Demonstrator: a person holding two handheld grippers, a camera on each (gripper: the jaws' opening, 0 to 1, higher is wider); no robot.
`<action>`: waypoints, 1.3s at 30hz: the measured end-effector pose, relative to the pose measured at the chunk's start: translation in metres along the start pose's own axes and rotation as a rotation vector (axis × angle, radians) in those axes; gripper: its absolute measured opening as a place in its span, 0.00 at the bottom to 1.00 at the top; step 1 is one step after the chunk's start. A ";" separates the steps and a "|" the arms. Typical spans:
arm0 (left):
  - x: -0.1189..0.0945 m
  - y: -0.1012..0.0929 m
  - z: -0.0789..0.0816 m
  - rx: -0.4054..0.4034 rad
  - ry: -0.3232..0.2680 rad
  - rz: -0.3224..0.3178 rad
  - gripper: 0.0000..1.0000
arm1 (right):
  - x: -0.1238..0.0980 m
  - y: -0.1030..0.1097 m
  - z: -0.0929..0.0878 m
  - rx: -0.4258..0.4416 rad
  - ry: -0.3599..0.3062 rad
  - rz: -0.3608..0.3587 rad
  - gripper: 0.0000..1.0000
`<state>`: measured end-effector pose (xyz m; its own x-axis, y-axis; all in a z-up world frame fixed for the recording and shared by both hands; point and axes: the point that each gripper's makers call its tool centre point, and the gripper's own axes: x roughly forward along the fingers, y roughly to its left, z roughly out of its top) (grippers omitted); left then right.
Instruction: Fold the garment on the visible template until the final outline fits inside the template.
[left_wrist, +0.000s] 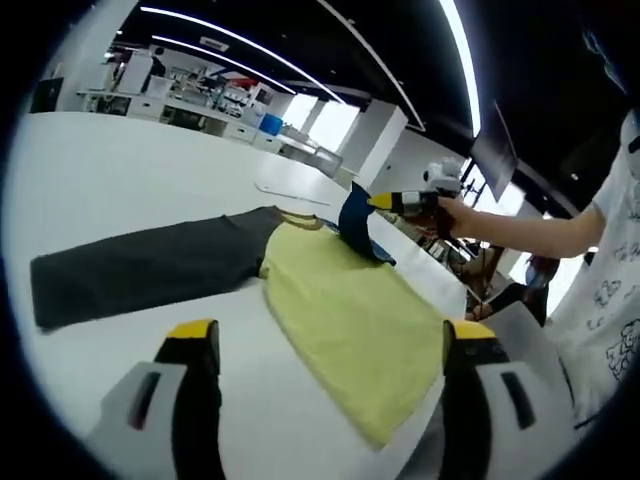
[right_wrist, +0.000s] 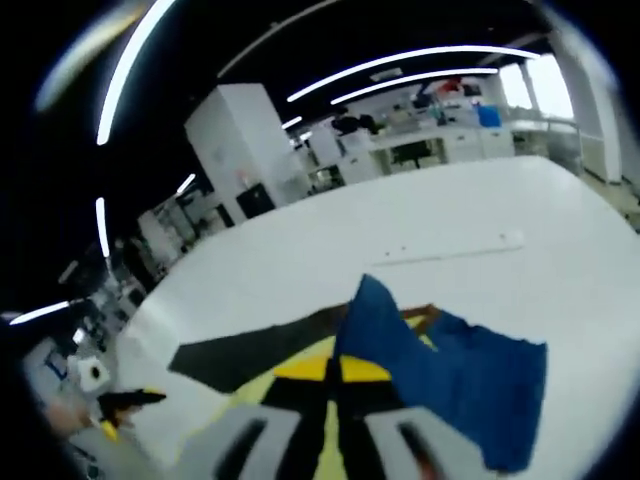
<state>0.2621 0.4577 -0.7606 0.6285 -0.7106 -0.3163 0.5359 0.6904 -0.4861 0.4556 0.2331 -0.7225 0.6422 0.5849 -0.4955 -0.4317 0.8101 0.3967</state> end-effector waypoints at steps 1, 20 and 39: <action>-0.001 0.000 0.000 -0.001 -0.002 0.002 0.90 | 0.003 0.004 -0.001 -0.001 0.003 0.003 0.00; -0.005 -0.005 -0.008 -0.032 -0.010 0.026 0.89 | 0.063 0.075 -0.026 -0.069 0.087 0.118 0.00; -0.010 0.006 -0.019 -0.077 -0.017 0.062 0.89 | 0.110 0.086 -0.075 -0.062 0.201 0.112 0.00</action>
<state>0.2483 0.4665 -0.7758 0.6690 -0.6640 -0.3340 0.4509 0.7198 -0.5278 0.4421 0.3707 -0.8006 0.4519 0.6623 -0.5976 -0.5348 0.7373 0.4127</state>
